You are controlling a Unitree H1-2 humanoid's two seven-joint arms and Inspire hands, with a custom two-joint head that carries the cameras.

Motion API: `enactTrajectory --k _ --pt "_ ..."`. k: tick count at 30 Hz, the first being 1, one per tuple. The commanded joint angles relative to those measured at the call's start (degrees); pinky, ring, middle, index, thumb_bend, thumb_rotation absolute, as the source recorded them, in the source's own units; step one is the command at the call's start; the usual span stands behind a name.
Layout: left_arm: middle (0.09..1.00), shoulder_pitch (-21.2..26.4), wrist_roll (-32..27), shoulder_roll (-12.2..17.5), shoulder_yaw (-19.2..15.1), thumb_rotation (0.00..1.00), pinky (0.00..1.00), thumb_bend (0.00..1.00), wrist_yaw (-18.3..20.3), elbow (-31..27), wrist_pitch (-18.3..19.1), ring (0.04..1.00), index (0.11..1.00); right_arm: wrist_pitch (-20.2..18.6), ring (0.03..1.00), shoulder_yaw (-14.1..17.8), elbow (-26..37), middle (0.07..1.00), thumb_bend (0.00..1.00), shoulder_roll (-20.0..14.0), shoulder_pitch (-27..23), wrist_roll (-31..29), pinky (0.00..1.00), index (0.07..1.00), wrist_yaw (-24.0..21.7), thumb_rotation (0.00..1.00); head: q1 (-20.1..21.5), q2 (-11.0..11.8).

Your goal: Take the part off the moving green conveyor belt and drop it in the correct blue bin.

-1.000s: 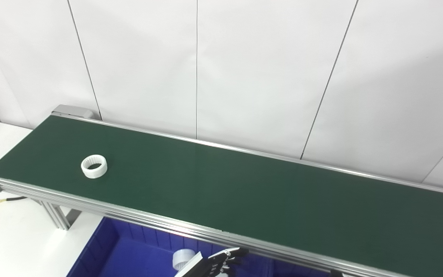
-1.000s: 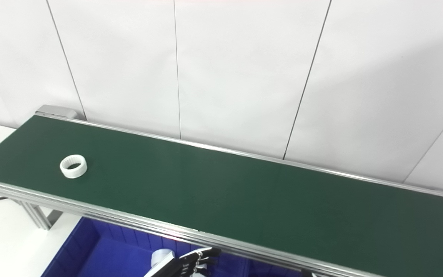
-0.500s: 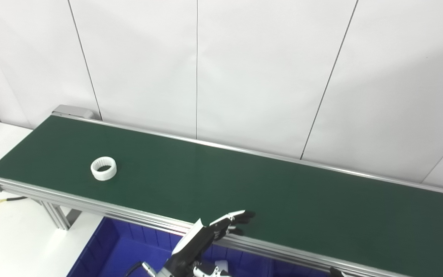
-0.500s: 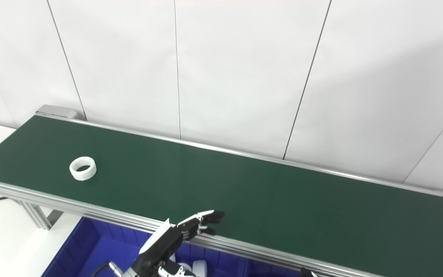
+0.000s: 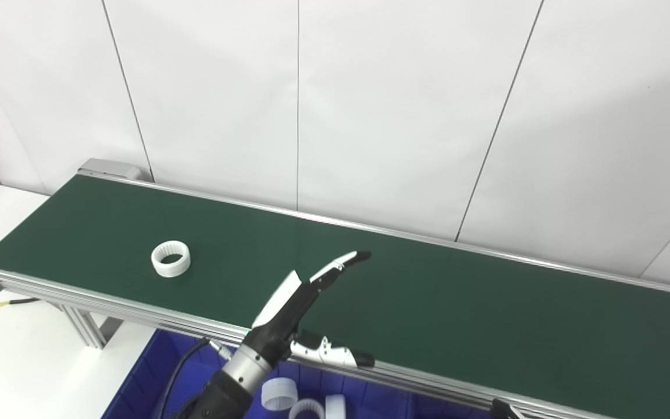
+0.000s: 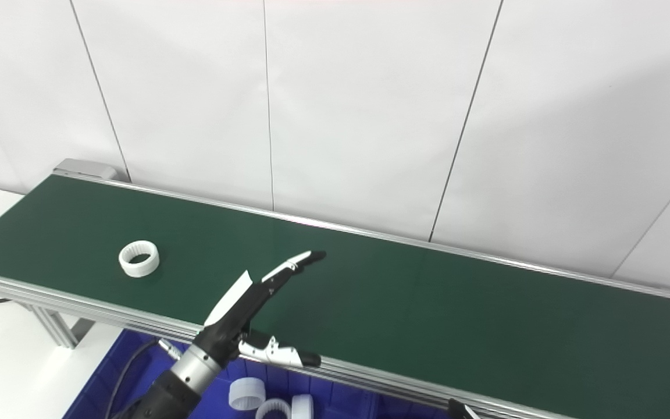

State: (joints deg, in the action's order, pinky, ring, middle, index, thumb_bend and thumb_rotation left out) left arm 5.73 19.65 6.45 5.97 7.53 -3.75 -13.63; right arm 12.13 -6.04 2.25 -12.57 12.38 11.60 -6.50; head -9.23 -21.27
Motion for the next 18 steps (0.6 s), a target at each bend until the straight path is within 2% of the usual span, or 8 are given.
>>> enactTrajectory --k 1,4,7,9,14,18 --pt "0.954 2.72 1.57 0.30 -0.95 0.51 0.94 0.88 -2.15 -1.83 1.61 0.958 0.930 2.99 0.824 0.23 0.77 0.866 0.72 -0.03 -0.72 0.00 0.75 0.891 0.76 0.14 -0.08 -0.07" --pt "0.962 4.73 5.76 1.32 -1.72 0.51 0.94 0.86 -4.67 0.70 2.74 0.962 0.934 3.17 0.820 0.27 0.51 0.862 0.72 0.04 -0.82 -0.25 0.74 0.888 0.85 0.14 -0.12 0.00" --pt "0.972 7.04 15.14 3.23 -1.09 0.53 0.89 0.85 -9.76 5.33 4.55 0.942 0.937 3.24 0.823 0.25 0.44 0.868 0.72 -0.02 -0.84 -0.57 0.75 0.888 0.78 0.12 -0.19 0.16" --pt "0.982 8.24 19.48 3.97 -0.59 0.52 0.92 0.85 -12.18 7.93 6.33 0.952 0.942 3.33 0.824 0.20 0.37 0.869 0.72 -0.11 -0.85 -0.55 0.75 0.891 0.77 0.12 -0.13 0.10" --pt "0.989 10.08 24.55 4.59 0.27 0.54 0.98 0.85 -16.64 12.15 9.39 0.980 0.946 3.13 0.825 0.21 0.52 0.868 0.72 -0.16 -0.63 -0.61 0.75 0.889 0.76 0.11 -0.11 0.13" --pt "0.999 11.42 26.91 5.03 0.72 0.55 1.00 0.84 -18.17 14.29 12.84 0.996 0.966 3.63 0.822 0.18 0.27 0.866 0.72 -0.23 -0.67 -0.38 0.74 0.888 0.93 0.11 -0.11 0.26"
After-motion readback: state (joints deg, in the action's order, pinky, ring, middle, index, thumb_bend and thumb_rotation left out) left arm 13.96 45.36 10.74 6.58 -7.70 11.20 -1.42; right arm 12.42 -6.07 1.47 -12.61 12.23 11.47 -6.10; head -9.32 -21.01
